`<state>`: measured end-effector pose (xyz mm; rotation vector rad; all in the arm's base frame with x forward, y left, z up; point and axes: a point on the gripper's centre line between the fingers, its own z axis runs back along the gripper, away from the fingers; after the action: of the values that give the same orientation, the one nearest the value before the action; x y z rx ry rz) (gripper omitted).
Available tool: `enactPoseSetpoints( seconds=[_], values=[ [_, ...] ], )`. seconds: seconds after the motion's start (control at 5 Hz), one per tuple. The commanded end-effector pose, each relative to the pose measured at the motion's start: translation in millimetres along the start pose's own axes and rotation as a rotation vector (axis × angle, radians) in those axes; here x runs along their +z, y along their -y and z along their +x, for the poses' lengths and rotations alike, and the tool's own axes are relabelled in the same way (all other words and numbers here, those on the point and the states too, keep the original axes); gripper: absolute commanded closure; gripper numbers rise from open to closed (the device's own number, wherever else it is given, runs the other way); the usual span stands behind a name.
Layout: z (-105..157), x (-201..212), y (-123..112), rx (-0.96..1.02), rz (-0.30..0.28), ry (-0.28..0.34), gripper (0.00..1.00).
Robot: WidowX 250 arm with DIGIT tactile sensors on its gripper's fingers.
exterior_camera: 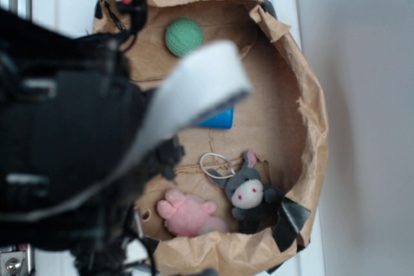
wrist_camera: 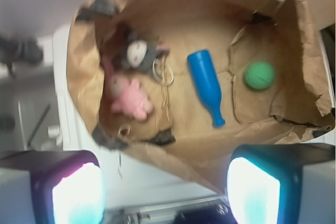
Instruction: Grab the green ball.
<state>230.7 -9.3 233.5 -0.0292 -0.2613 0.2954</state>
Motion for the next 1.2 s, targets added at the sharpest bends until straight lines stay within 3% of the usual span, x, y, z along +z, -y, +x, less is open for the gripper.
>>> enactPoseSetpoints(
  seconds=[0.0,0.4,0.6,0.8,1.0],
  values=[
    [4,-2,-24,0.240,0.100,0.069,0.00],
    [4,-2,-24,0.240,0.100,0.069,0.00],
    [-13,-3,-32,0.357,0.302,0.373,0.00],
    [8,-32,-31,0.511,0.386,0.471,0.00],
    [22,-56,-29,0.601,0.396,0.482,0.00]
  ],
)
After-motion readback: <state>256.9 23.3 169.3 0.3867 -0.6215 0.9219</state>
